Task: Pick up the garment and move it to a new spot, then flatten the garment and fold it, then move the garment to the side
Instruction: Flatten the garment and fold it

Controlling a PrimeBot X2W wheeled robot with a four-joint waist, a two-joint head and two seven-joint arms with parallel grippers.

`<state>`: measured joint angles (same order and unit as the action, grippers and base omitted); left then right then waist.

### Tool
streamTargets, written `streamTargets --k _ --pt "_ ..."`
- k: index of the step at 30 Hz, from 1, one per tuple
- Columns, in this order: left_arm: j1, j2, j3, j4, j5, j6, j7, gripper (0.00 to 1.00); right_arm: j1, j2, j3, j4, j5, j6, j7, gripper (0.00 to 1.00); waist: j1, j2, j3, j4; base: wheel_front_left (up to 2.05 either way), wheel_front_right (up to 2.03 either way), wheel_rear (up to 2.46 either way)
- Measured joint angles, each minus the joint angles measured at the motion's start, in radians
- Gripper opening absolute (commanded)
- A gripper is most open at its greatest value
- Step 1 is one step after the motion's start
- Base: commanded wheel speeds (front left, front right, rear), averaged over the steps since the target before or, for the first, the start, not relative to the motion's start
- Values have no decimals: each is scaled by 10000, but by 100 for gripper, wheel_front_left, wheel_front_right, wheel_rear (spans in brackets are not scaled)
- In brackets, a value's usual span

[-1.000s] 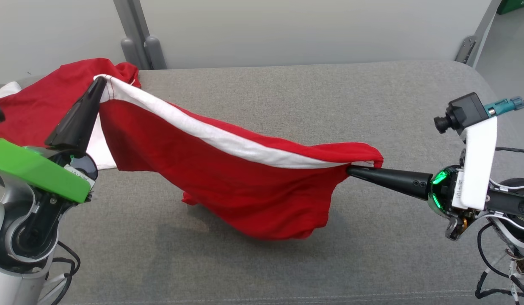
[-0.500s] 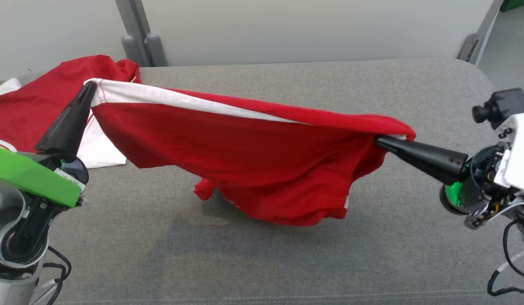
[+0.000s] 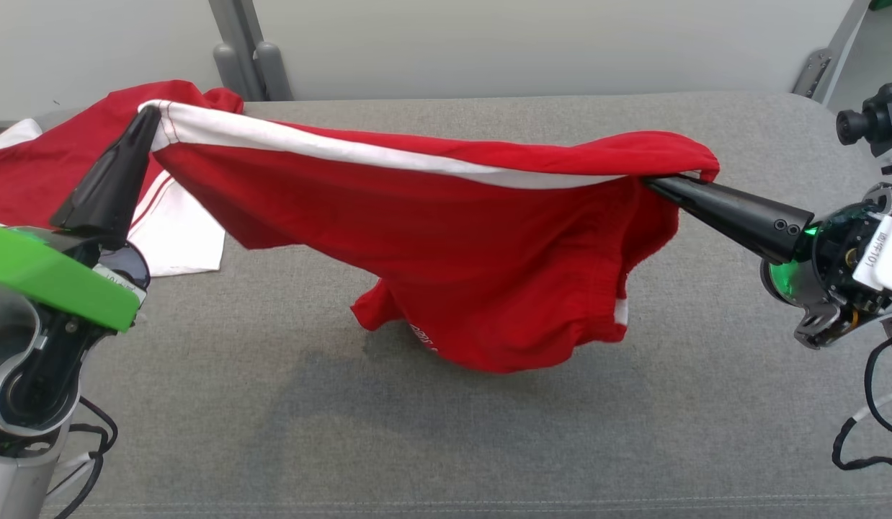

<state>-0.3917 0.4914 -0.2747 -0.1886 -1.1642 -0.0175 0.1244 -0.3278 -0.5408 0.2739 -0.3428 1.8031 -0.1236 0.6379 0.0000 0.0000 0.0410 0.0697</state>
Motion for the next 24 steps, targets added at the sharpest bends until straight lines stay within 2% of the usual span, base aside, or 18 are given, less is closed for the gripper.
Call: streamTargets --k 5,10,13,18,24 --pt "516 75 318 -825 67 86 -341 0 467 4 -180 -1262 176 261 -38 0 0 0 -149 54 0 0 0" --pt "982 571 899 -1820 69 502 -357 0 1058 345 -568 -2506 890 253 -272 0 0 0 -186 88 0 0 0" --pt "981 777 1177 -2334 56 700 -221 0 1148 395 -834 -2823 1133 209 -447 0 0 0 -48 90 0 0 0" --pt "906 970 1338 -2635 -155 840 98 0 1178 314 -1058 -2771 1156 71 -671 0 0 0 286 99 0 0 0" --pt "-2 974 1003 -1906 -186 890 564 0 730 213 -984 -1317 462 -29 -1099 0 0 0 990 129 0 0 0"
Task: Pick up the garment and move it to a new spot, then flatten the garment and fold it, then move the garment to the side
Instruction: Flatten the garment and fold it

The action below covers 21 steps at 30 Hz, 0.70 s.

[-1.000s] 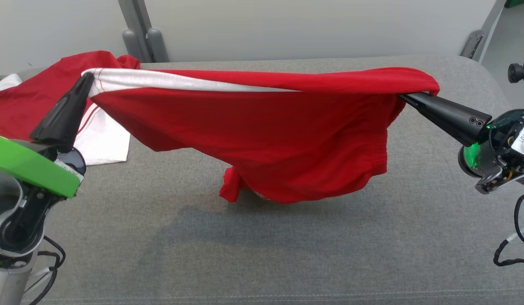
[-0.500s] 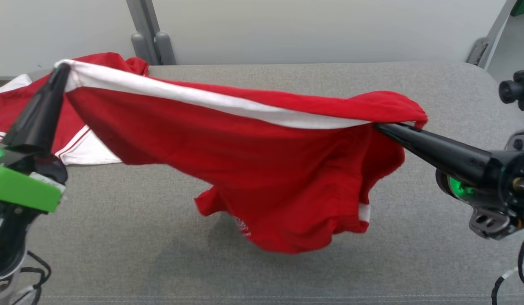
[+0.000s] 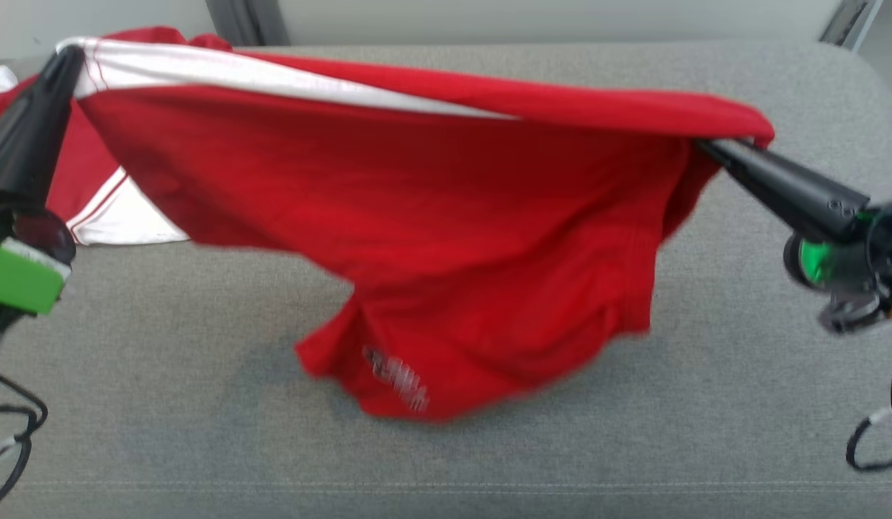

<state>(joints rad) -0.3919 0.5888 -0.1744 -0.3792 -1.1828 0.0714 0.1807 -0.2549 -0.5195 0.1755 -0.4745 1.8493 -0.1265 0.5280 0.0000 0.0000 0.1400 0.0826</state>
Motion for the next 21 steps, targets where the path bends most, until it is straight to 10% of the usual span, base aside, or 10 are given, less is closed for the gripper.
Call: streamTargets --k 15,21 --pt "-4588 -1645 31 1923 966 -382 -1684 0 -5567 1664 897 2374 -3363 0 -2454 0 1 0 2044 37 0 0 0" --pt "-4096 -1636 -276 1682 1507 -922 -2351 0 -5336 1164 1486 2418 -3756 0 -2232 0 1 0 2895 11 0 0 0"
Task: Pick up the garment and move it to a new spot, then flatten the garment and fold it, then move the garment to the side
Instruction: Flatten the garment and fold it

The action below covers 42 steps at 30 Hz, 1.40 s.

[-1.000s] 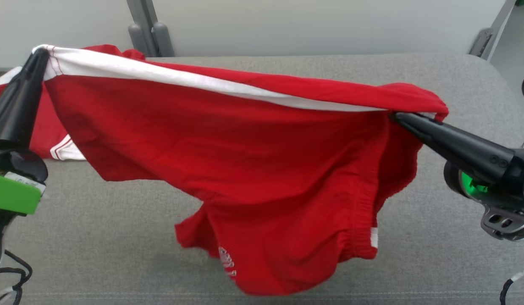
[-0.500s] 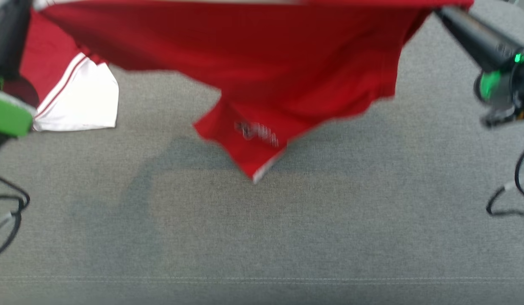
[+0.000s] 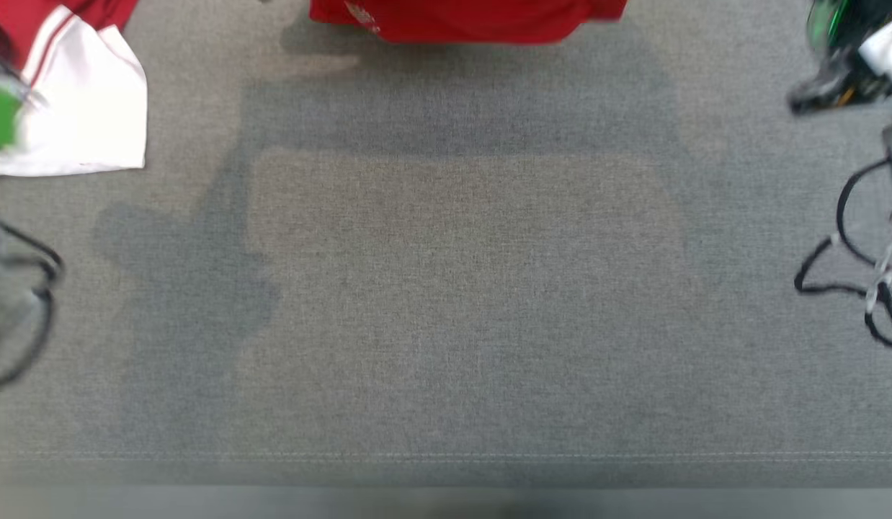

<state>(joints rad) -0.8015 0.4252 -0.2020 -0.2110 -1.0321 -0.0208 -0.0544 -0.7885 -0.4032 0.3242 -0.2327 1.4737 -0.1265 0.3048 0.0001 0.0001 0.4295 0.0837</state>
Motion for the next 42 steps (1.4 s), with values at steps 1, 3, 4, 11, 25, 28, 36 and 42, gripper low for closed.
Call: streamTargets --k 1,3,4,11,25,28,36,42 --pt "442 -25 -138 69 35 -107 -115 0 310 -174 127 77 -12 0 119 0 0 0 129 -1 0 0 0" --pt "1602 -163 -393 305 50 -228 -320 0 1132 -458 318 322 -10 8 299 0 1 0 349 3 0 0 0" --pt "2157 -205 -558 454 94 -299 -370 0 1569 -585 382 447 8 19 405 0 1 0 424 9 0 0 0" --pt "4421 -583 -652 859 102 -334 -1189 0 3802 -1187 410 717 546 209 798 0 0 0 148 66 0 0 0" --pt "6561 -328 -652 447 -17 -309 -1402 0 7142 -1498 940 307 1870 282 1588 0 -1 0 -1658 190 0 0 0" --pt "7130 -182 -614 259 -17 -176 -1384 0 8042 -1551 1170 -54 2150 280 1772 0 -1 0 -2030 211 0 0 0" --pt "8476 265 -291 -742 -19 267 -1235 0 9410 -1622 846 -1193 2798 284 1569 0 -2 0 -2835 219 0 0 0" --pt "8740 439 153 -1835 -21 470 -1243 0 9883 -1726 201 -2052 2886 405 1122 0 -2 0 -3062 108 0 0 0"
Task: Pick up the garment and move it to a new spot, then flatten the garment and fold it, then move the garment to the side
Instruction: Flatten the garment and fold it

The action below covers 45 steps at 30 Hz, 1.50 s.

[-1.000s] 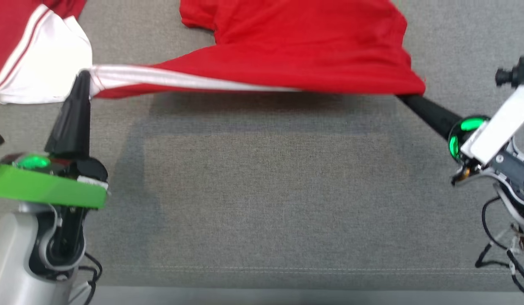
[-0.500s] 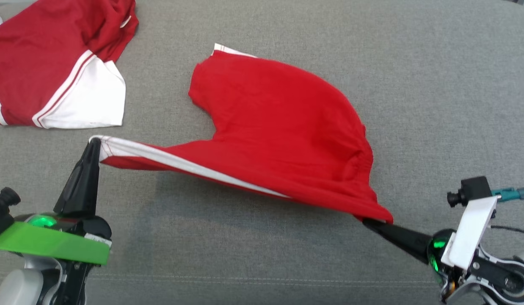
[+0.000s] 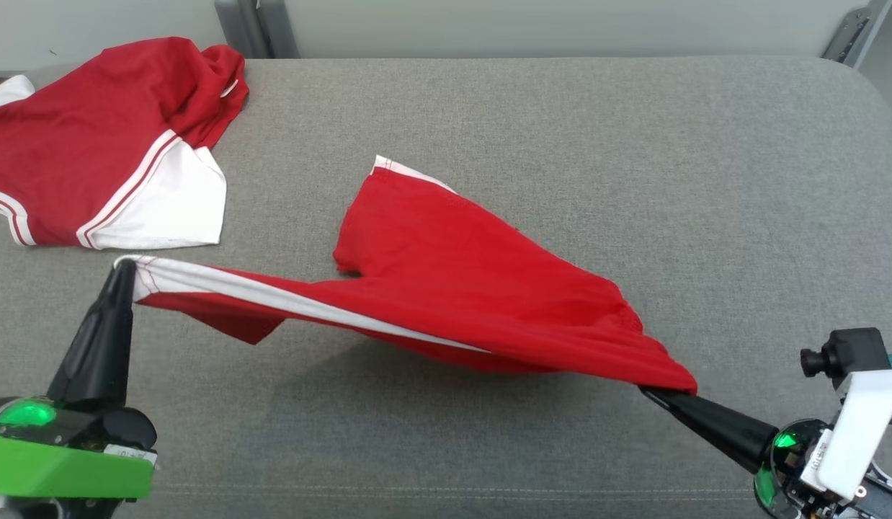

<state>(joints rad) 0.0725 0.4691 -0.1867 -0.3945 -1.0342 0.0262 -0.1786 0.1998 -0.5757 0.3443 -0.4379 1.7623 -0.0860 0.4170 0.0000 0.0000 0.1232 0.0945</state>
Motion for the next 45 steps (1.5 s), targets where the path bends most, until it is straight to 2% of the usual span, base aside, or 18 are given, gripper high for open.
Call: streamTargets --k 9,16,23,28,32,36,39,42,45 --pt "-10 677 842 -1586 148 219 -63 0 -34 -186 -1116 -1457 92 362 -470 0 0 0 -102 -181 0 0 0" --pt "-339 1133 1139 -2249 136 418 408 0 -186 -660 -1256 -2389 92 360 -314 0 0 0 -6 -234 0 0 0" --pt "-1199 1285 1064 -2337 -102 460 936 0 -1270 -648 -1666 -2823 230 295 -299 0 0 0 338 -293 0 0 0" --pt "-2921 1434 1060 -2201 -215 453 1174 0 -3080 -153 -2489 -2332 249 19 -890 0 0 0 783 -296 0 0 0" --pt "-4663 1432 1080 -1753 -263 439 1250 0 -4742 562 -2575 -1509 249 -282 -1459 0 0 0 1237 -291 0 0 0" --pt "-6012 1392 1014 -1103 -173 395 1250 0 -6125 679 -1994 -794 -360 -378 -1680 0 0 0 1747 -287 0 0 0" --pt "-6757 1066 639 -489 -167 263 1126 0 -6789 633 -1440 -293 -876 -378 -1693 0 0 0 2123 -257 0 0 0" --pt "-6937 702 203 217 -46 150 1032 0 -6944 702 -809 261 -1103 -378 -1574 0 0 0 2353 -150 0 0 0" --pt "-6929 598 -33 719 50 46 984 0 -6943 842 -359 518 -1118 -378 -1409 0 1 0 2371 -2 0 0 0"
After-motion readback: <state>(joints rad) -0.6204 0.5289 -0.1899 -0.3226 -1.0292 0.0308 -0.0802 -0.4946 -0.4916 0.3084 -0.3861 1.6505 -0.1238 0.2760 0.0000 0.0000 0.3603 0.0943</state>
